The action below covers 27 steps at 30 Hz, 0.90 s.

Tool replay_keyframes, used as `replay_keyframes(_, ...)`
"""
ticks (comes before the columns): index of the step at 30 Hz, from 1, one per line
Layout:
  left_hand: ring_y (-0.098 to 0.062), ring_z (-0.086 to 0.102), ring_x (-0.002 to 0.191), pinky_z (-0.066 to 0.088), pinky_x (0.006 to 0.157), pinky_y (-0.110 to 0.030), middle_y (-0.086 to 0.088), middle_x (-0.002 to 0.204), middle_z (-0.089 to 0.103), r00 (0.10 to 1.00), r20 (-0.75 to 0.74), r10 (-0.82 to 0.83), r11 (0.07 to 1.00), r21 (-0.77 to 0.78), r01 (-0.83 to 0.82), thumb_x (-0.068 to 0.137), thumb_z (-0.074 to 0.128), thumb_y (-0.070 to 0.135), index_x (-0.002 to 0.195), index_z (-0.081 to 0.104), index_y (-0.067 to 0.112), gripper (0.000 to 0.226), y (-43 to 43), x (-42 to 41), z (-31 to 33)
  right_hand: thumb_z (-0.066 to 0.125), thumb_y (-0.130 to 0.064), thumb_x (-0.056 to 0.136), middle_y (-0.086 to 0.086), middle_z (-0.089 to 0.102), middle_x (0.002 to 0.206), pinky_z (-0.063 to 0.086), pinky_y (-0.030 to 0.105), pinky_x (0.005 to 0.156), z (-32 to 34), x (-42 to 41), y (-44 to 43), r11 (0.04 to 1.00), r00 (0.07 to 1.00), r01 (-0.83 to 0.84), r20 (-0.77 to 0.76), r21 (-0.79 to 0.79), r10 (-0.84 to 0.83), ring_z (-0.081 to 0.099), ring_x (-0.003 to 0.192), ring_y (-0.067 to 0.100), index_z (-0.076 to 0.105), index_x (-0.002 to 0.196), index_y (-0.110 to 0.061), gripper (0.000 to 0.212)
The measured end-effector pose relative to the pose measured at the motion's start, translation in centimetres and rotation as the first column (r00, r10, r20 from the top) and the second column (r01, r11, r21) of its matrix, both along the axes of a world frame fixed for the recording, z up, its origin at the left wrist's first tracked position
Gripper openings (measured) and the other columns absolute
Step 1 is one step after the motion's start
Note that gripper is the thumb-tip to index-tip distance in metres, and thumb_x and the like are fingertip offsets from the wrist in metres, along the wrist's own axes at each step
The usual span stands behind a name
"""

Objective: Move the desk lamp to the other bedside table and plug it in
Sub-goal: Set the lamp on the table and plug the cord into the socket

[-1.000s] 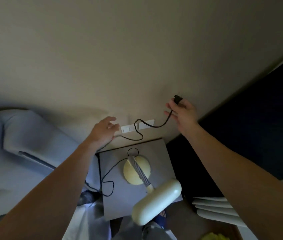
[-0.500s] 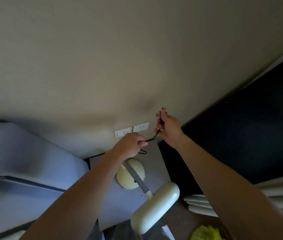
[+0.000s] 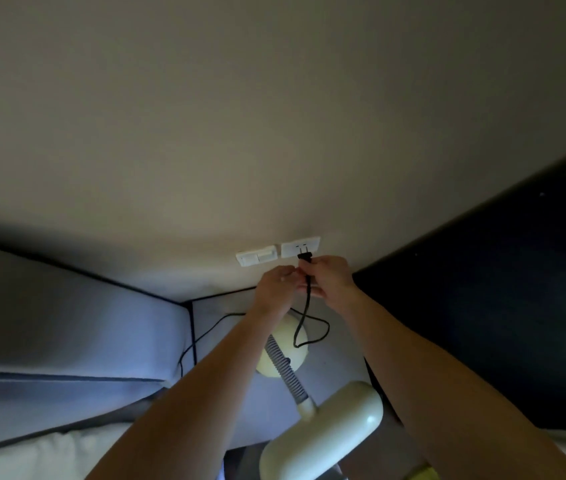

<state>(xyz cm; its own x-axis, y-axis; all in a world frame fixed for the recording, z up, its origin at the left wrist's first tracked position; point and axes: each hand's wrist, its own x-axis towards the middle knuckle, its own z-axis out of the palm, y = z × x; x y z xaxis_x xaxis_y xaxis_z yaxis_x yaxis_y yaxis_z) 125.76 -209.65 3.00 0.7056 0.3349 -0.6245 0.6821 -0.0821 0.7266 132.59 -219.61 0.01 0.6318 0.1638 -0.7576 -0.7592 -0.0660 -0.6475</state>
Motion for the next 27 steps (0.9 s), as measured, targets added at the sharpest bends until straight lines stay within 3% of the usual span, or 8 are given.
replay_keyframes(3,-0.027,0.069,0.082,0.051,0.075,-0.036,-0.016,0.097,0.075,0.999,-0.016,0.045,0.996,-0.075,-0.046,0.097,0.051,0.019,0.098,0.070,0.014,0.020,-0.6,1.0,-1.4,0.072,-0.007,0.089,0.017,0.071,0.078,0.056,0.027,0.045,-1.7,0.7,0.6,0.998,1.000,-0.003,0.020,-0.069,0.005,0.068,0.057,0.020,0.069,0.084,-0.002,0.007)
replay_keyframes(5,-0.019,0.062,0.070,0.045,0.065,-0.028,-0.015,0.095,0.074,0.998,-0.006,0.069,0.991,-0.113,-0.070,0.098,0.055,0.025,0.115,0.068,0.011,0.026,-0.9,1.4,-2.3,0.072,-0.010,0.089,0.017,0.072,0.079,0.053,0.025,0.045,-2.6,1.1,0.8,0.995,0.999,-0.012,0.035,-0.098,0.015,0.069,0.061,0.021,0.069,0.080,-0.005,0.010)
replay_keyframes(8,-0.023,0.067,0.077,0.053,0.077,-0.041,-0.007,0.087,0.073,0.997,-0.011,0.078,0.988,-0.132,-0.079,0.082,0.063,0.042,0.118,0.067,0.022,0.041,-1.1,1.6,-3.6,0.071,-0.012,0.089,0.017,0.074,0.084,0.056,0.030,0.056,-3.9,1.5,0.9,0.992,0.998,-0.036,0.047,-0.124,0.042,0.073,0.079,0.030,0.071,0.080,-0.007,0.010)
replay_keyframes(11,-0.027,0.068,0.082,0.056,0.085,-0.048,-0.004,0.083,0.073,0.997,-0.021,0.079,0.981,-0.175,-0.082,0.076,0.064,0.036,0.102,0.067,0.038,0.026,-1.0,1.6,-3.7,0.072,-0.016,0.089,0.017,0.076,0.082,0.061,0.043,0.072,-4.5,1.1,1.1,0.993,0.997,-0.023,0.072,-0.113,0.032,0.074,0.084,0.034,0.074,0.077,-0.008,0.014)
replay_keyframes(15,-0.022,0.058,0.077,0.048,0.070,-0.036,-0.007,0.082,0.067,0.994,0.003,0.108,0.958,-0.266,-0.104,0.093,0.055,0.004,0.112,0.065,0.025,0.031,-1.2,1.9,-3.0,0.070,-0.022,0.088,0.013,0.076,0.077,0.061,0.051,0.078,-5.1,0.9,1.3,0.989,0.993,0.017,0.119,-0.150,0.001,0.074,0.078,0.032,0.074,0.074,-0.012,0.017)
replay_keyframes(22,-0.010,0.065,0.085,0.054,0.057,-0.014,-0.003,0.103,0.067,0.995,0.033,0.094,0.962,-0.259,-0.083,0.096,0.059,0.008,0.134,0.056,0.025,0.041,-1.2,2.0,-3.3,0.070,-0.026,0.085,0.012,0.077,0.075,0.061,0.051,0.079,-5.1,1.4,1.5,0.989,0.996,0.045,0.083,-0.137,-0.034,0.075,0.074,0.029,0.076,0.078,-0.010,0.018)
replay_keyframes(25,-0.014,0.066,0.091,0.056,0.065,-0.021,-0.008,0.111,0.068,0.996,0.048,0.074,0.967,-0.248,-0.060,0.095,0.057,0.006,0.135,0.056,0.024,0.043,-1.2,2.0,-3.3,0.069,-0.023,0.088,0.012,0.076,0.074,0.061,0.051,0.079,-4.8,1.4,1.6,0.988,0.996,0.064,0.075,-0.142,-0.054,0.075,0.074,0.028,0.076,0.078,-0.010,0.018)
replay_keyframes(27,-0.020,0.065,0.096,0.058,0.079,-0.037,-0.012,0.115,0.067,0.996,0.052,0.076,0.969,-0.239,-0.062,0.096,0.055,0.005,0.137,0.056,0.024,0.045,-1.2,1.9,-3.4,0.067,-0.023,0.090,0.011,0.077,0.074,0.062,0.049,0.078,-4.9,1.2,1.7,0.986,0.996,0.073,0.063,-0.151,-0.064,0.075,0.075,0.027,0.076,0.080,-0.010,0.018)
